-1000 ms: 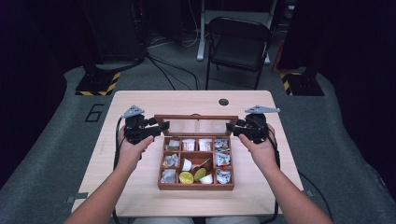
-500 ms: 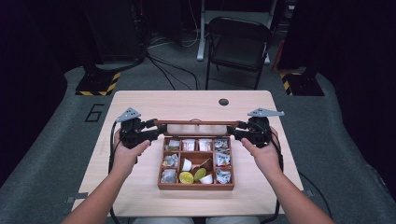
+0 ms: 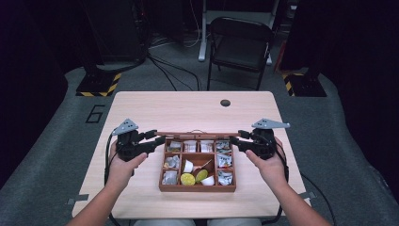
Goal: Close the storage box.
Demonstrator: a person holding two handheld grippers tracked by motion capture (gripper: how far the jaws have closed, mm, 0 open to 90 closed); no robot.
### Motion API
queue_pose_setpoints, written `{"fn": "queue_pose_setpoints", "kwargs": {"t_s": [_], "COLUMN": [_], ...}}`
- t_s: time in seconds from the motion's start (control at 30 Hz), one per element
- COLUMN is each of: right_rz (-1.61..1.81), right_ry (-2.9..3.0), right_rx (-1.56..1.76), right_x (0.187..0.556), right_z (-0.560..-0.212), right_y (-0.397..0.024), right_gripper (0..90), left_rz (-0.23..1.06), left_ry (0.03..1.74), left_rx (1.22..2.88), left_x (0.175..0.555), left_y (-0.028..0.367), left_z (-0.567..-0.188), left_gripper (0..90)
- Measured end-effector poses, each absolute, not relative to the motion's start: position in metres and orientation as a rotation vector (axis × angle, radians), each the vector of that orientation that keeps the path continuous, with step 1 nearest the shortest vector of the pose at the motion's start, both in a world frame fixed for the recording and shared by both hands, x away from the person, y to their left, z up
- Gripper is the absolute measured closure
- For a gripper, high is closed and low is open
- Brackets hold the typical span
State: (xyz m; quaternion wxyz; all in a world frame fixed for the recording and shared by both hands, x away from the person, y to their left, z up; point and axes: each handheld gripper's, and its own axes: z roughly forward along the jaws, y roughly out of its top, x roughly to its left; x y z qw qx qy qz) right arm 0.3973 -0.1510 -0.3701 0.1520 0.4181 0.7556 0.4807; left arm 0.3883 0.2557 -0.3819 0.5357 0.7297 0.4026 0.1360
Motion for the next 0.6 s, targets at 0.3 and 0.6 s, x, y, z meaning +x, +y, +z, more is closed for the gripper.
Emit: {"fn": "queue_pose_setpoints", "kwargs": {"t_s": [0.3,0.6], "right_rz": [1.390,1.378], "right_ry": [2.176,2.186], "right_rx": [1.169,1.144], "right_x": [0.376,0.361], "right_z": [-0.384,-0.399], "right_y": [-0.155,-0.155], "right_gripper": [53.0,53.0], "left_rz": [0.342,0.318], "left_ry": [0.934,0.956], "left_rx": [1.767,1.765], "left_x": [0.367,0.353], "left_y": [0.256,0.256], "left_z": [-0.395,-0.409], "left_gripper": [49.0,49.2]}}
